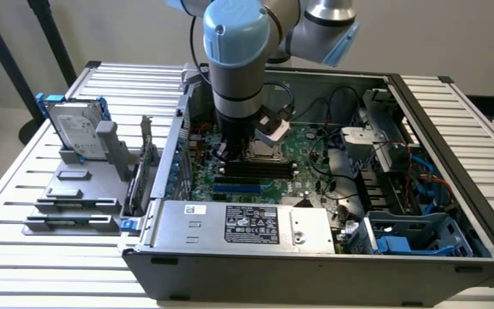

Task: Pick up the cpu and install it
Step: 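Install the first cpu locking lever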

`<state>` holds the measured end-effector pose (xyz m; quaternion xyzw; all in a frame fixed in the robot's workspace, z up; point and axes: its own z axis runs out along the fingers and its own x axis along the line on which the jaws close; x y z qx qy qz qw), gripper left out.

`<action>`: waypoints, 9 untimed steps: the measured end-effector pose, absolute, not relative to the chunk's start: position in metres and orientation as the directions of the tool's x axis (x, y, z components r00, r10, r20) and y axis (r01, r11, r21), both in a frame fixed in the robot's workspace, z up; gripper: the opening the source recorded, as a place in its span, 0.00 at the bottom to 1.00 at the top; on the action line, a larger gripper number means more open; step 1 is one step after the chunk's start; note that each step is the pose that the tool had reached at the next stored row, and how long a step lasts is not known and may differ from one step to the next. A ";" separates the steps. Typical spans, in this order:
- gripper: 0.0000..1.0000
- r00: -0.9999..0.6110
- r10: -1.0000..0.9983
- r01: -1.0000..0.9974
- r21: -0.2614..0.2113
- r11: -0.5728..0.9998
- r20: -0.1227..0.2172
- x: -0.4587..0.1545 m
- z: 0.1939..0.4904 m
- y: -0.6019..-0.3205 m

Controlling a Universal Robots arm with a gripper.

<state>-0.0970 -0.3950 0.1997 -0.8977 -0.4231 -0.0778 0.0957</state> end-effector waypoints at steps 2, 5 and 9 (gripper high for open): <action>0.11 0.630 0.745 0.775 -0.106 -0.624 0.221 -0.097 0.199 -0.395; 0.11 0.630 0.745 0.775 -0.106 -0.624 0.221 -0.097 0.198 -0.394; 0.11 0.630 0.745 0.775 -0.106 -0.624 0.221 -0.097 0.197 -0.393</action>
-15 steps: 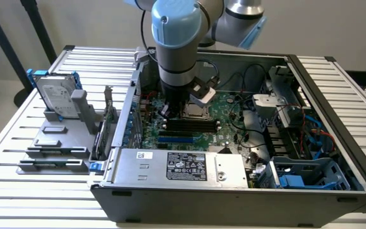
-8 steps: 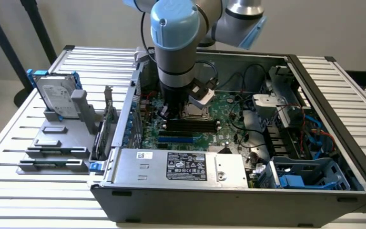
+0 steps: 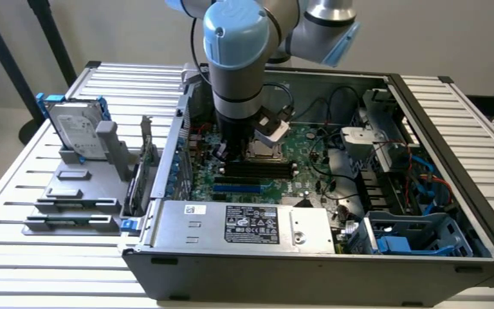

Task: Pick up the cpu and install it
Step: 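Install the first cpu locking lever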

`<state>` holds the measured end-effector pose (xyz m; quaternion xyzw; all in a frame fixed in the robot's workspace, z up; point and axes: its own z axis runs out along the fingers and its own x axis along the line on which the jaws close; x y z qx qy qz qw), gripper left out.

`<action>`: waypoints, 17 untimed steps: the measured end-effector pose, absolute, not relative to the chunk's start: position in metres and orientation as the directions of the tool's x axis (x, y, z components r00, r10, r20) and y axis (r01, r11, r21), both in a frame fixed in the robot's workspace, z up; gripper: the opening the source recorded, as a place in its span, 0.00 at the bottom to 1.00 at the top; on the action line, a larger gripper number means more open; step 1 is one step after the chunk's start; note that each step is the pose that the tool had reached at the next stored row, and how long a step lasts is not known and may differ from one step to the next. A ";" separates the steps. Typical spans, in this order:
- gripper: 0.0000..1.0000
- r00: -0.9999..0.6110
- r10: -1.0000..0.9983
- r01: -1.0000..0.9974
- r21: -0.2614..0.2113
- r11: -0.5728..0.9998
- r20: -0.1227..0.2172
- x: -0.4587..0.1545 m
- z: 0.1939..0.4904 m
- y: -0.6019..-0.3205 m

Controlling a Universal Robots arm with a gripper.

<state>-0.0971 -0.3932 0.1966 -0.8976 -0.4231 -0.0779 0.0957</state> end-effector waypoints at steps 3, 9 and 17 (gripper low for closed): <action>0.11 0.630 0.745 0.775 -0.106 -0.624 0.220 -0.097 0.196 -0.393; 0.11 0.630 0.747 0.775 -0.100 -0.625 0.214 -0.097 0.196 -0.393; 0.11 0.630 0.748 0.774 -0.096 -0.625 0.207 -0.097 0.203 -0.393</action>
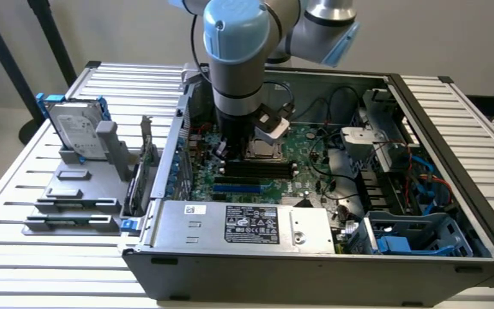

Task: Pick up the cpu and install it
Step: 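Install the first cpu locking lever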

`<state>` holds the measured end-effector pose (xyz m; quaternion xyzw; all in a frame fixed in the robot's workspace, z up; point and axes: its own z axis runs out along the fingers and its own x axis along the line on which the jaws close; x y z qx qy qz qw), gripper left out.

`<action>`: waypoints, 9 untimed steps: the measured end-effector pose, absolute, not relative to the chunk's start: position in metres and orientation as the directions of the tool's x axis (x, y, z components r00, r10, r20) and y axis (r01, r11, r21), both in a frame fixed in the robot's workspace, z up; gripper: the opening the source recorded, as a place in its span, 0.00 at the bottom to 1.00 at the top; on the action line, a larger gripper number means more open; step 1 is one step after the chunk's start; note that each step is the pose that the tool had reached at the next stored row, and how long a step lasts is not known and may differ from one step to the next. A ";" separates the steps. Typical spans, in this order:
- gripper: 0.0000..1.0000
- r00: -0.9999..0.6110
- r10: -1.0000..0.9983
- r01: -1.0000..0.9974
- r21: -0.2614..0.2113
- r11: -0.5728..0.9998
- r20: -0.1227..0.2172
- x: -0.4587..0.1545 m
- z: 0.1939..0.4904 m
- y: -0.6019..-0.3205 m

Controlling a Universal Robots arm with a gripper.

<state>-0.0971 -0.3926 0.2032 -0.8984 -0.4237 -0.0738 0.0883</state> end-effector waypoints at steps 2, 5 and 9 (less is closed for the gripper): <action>0.11 0.630 0.748 0.774 -0.096 -0.625 0.207 -0.097 0.209 -0.392; 0.11 0.630 0.749 0.774 -0.095 -0.626 0.206 -0.097 0.214 -0.390; 0.11 0.629 0.750 0.775 -0.092 -0.625 0.203 -0.097 0.216 -0.377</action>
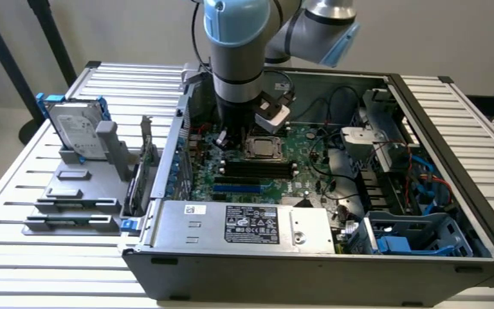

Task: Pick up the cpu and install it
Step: 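Install the first cpu locking lever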

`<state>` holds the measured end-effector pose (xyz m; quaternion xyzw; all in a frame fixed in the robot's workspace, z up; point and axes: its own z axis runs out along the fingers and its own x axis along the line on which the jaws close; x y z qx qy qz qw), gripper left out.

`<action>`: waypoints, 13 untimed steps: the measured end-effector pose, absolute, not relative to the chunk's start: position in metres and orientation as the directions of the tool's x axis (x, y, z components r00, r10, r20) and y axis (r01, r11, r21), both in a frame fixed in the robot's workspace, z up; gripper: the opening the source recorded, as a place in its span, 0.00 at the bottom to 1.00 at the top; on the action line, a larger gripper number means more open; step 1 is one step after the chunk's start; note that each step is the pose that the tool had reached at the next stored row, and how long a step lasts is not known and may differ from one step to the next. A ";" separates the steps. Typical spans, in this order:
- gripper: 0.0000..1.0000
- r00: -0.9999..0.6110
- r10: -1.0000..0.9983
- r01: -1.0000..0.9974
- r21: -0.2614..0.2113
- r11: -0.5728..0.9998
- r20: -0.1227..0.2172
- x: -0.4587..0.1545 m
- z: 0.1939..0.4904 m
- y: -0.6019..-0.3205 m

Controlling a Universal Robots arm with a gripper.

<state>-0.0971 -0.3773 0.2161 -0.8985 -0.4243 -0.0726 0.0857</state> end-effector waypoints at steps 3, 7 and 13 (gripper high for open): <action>0.11 0.628 0.752 0.776 -0.091 -0.624 0.202 -0.097 0.217 -0.367; 0.11 0.618 0.761 0.784 -0.087 -0.614 0.197 -0.097 0.219 -0.360; 0.11 0.598 0.780 0.800 -0.078 -0.595 0.184 -0.097 0.223 -0.358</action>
